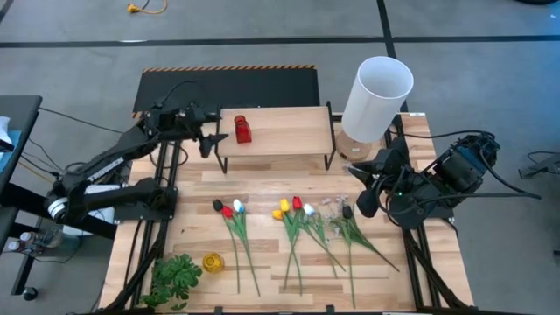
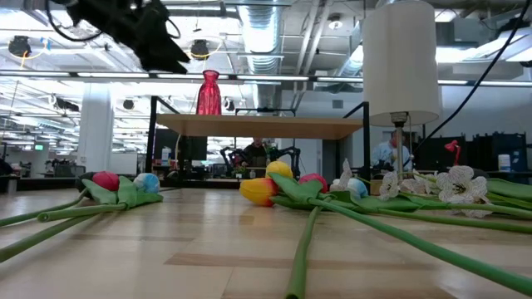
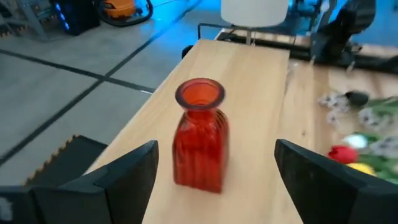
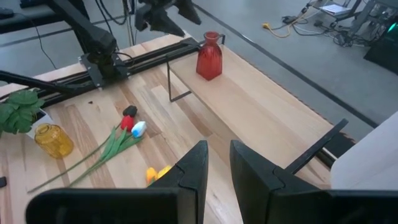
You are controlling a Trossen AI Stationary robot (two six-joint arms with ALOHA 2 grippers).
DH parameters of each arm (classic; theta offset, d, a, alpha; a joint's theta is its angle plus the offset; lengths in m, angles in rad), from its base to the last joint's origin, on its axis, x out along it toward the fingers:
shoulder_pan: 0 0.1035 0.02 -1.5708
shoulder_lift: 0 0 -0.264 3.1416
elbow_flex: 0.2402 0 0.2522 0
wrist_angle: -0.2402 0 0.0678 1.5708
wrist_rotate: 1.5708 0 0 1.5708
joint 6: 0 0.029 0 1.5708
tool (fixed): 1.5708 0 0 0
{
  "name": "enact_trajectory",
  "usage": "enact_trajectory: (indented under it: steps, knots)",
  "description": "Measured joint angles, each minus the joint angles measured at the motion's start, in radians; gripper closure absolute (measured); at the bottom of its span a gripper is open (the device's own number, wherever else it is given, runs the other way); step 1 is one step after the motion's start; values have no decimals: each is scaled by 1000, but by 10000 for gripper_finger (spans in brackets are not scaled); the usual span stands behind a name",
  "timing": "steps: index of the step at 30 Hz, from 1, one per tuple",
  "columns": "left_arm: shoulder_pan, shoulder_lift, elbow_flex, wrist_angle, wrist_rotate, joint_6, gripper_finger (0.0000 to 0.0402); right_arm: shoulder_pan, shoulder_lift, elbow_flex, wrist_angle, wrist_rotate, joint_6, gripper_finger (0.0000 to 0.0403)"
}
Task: Pick and place flowers into a vace then onto a shelf
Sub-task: Put the yellow flower vase on the shelf
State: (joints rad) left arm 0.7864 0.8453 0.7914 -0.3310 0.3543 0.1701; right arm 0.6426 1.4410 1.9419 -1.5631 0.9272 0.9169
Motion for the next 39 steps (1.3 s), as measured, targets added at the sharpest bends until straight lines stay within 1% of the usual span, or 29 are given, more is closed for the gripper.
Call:
enact_trajectory:
  steps: [3,5,7,10,12,13,15,17,21,25,32,39]
  knots:
    - [0,-78,0,-43,15,-79,90,0,0,0,0,-4,-1,342]
    - [0,-137,0,-63,65,-153,90,0,0,0,0,-9,-1,342]
    - [0,-194,0,-73,158,-254,91,0,0,0,0,-13,-1,342]
    - [-11,-262,0,-51,355,-429,98,0,0,0,0,-13,-1,342]
    - [-35,-295,0,-11,457,-565,107,-1,0,0,0,-14,-1,342]
    - [-53,-310,0,5,488,-618,112,-1,0,0,0,-13,-1,342]
    - [-102,-338,0,19,508,-681,125,-1,0,0,0,-14,-1,342]
    - [-158,-359,0,9,495,-702,140,-1,0,0,0,-14,0,342]
    - [-287,-372,0,-2,432,-719,170,-1,0,0,0,-14,0,342]
    - [-430,-349,0,-44,327,-698,199,-1,0,0,0,-14,0,342]
    - [-693,-224,0,-63,133,-597,245,-2,0,0,0,-14,0,342]
    - [-919,-62,0,-174,-1,-568,289,-3,0,0,0,-15,1,342]
